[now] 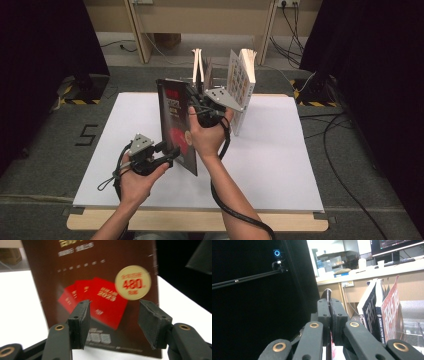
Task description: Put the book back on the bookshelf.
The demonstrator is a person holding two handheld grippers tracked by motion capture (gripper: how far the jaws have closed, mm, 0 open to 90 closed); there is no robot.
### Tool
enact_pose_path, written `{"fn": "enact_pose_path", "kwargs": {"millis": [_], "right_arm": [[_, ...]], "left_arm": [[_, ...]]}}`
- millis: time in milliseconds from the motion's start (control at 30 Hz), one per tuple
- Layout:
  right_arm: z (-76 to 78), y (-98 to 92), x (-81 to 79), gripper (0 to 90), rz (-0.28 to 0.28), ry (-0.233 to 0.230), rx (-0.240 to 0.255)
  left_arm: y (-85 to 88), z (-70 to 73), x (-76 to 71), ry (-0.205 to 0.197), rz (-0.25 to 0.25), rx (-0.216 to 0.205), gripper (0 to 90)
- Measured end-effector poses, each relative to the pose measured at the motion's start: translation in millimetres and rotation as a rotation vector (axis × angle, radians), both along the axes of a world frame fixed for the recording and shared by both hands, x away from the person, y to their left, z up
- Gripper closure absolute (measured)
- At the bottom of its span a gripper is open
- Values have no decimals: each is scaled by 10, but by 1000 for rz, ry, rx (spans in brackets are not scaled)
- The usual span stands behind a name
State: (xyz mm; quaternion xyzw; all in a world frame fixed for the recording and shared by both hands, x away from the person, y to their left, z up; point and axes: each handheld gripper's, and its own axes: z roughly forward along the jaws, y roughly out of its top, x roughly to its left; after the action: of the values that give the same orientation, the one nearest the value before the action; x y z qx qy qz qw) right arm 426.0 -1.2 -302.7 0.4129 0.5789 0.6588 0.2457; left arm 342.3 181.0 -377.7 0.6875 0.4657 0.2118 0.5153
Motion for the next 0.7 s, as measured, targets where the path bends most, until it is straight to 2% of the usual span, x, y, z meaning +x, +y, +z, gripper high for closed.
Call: {"fn": "enact_pose_path", "kwargs": {"millis": [267,433,700], "right_arm": [[35,16,-13,879,-6,-26,3],[33,31,-4,878,-9,-23,-2],[22,34,-2,878,-14,-15,-1]], "left_arm": [[-149,88,37,-41,2,0,412],[-230,148,83,-62,2,2,416],[-349,157,105,-79,-7,25,418]]}}
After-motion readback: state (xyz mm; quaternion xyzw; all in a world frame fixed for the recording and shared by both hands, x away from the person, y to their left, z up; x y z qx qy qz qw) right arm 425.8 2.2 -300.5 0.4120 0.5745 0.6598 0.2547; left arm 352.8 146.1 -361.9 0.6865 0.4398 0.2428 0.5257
